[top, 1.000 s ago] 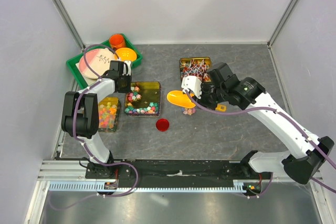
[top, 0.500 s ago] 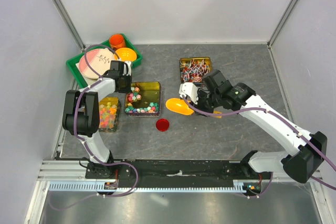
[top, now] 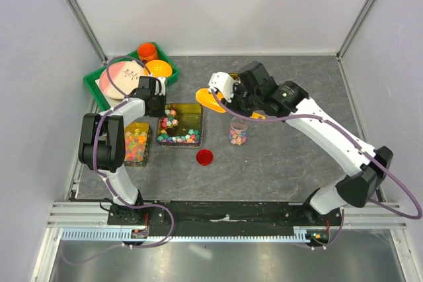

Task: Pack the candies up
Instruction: Scoop the fake candies from the storage box.

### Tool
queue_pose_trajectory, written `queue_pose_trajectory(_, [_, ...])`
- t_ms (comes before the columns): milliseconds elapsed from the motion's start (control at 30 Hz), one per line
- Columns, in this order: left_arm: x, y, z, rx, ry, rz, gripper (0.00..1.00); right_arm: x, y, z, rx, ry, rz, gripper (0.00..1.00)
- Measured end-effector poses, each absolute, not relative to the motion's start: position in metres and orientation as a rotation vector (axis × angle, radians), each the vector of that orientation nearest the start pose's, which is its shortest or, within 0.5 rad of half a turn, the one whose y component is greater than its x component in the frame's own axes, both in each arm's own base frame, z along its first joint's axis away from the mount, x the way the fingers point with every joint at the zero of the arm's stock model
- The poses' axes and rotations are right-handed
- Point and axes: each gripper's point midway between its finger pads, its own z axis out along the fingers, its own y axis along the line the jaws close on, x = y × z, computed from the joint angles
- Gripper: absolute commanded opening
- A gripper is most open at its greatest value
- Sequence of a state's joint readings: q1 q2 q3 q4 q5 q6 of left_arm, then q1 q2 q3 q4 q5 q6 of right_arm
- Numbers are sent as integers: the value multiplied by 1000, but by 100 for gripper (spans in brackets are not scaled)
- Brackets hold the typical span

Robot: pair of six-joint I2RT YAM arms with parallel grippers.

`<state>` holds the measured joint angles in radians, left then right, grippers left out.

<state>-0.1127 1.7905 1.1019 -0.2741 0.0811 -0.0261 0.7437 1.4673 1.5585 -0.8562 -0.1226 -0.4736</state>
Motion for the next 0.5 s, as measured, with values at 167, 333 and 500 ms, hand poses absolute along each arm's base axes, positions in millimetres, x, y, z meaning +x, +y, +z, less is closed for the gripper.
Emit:
queue_pose_trajectory(167, [409,-62,34,142,2532,-157,1,297,289,256,-1416,1911,189,0])
queue_pose_trajectory(333, [409,-61,35,143,2529,-157,2,297,318,235,-1539,1908,43,0])
queue_pose_trajectory(500, [409,-61,35,143,2529,-156,1,298,332,223,-1649,1865,-94,0])
